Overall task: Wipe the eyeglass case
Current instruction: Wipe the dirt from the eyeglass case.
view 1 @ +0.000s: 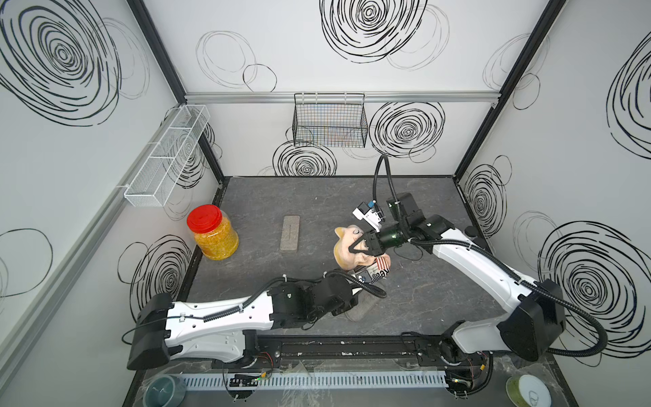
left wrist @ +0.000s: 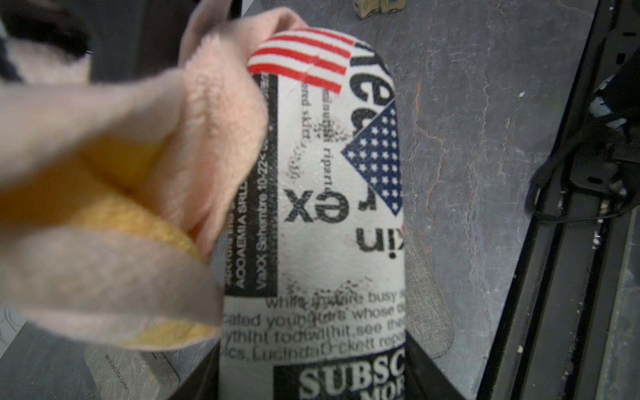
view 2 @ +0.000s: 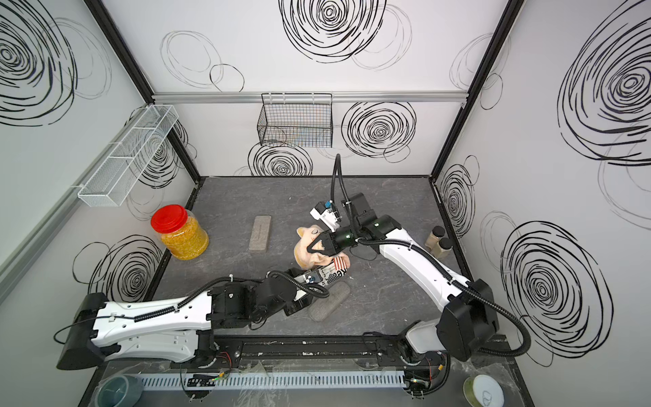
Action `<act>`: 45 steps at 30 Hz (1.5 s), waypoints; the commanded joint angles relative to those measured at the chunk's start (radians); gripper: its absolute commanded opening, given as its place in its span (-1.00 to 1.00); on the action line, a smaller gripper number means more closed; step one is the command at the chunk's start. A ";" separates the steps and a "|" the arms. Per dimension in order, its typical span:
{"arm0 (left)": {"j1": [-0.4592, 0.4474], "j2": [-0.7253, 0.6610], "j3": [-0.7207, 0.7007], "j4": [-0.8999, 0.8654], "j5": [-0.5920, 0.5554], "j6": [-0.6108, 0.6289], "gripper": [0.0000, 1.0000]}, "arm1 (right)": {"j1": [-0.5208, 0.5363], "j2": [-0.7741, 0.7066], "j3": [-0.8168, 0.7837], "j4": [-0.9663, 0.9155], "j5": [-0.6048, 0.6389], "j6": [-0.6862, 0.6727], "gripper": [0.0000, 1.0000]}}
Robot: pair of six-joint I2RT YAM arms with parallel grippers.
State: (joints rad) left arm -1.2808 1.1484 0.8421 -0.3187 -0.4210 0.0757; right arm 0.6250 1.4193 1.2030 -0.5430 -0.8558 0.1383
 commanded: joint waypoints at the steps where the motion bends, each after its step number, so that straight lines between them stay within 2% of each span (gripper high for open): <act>1: -0.003 0.001 0.042 0.061 -0.033 0.007 0.26 | 0.025 0.024 0.032 0.017 -0.043 -0.004 -0.91; 5: -0.003 -0.014 0.034 0.059 -0.039 0.000 0.25 | 0.011 -0.004 0.021 -0.008 0.001 -0.005 -0.93; 9: 0.001 -0.027 0.020 0.056 -0.044 -0.007 0.24 | -0.061 -0.073 -0.011 -0.088 0.132 -0.001 -0.94; 12: 0.006 -0.030 0.009 0.059 -0.043 -0.011 0.23 | -0.119 -0.136 -0.052 -0.120 0.181 -0.006 -0.94; 17: 0.011 -0.027 0.005 0.066 -0.040 -0.013 0.23 | -0.128 -0.178 -0.064 -0.109 0.111 -0.023 -0.94; 24: 0.009 -0.020 0.022 0.065 -0.038 -0.011 0.23 | 0.014 -0.053 0.001 -0.048 0.031 -0.027 -0.94; 29: 0.010 -0.028 0.014 0.068 -0.045 -0.017 0.21 | 0.040 0.018 0.010 0.033 -0.040 0.006 -0.94; 34: 0.010 -0.023 0.009 0.076 -0.048 -0.017 0.22 | 0.053 0.048 0.013 0.040 -0.050 0.008 -0.94; 38: 0.014 -0.011 0.005 0.094 -0.044 -0.015 0.22 | 0.058 0.041 -0.050 0.169 -0.112 0.091 -0.94; 45: 0.024 -0.013 -0.001 0.091 -0.042 -0.028 0.22 | 0.033 -0.002 -0.054 0.067 -0.035 0.055 -0.96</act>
State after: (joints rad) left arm -1.2732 1.1484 0.8417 -0.3115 -0.4313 0.0692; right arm 0.6704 1.4605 1.1664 -0.4358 -0.8978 0.2047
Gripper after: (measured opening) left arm 0.622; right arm 0.129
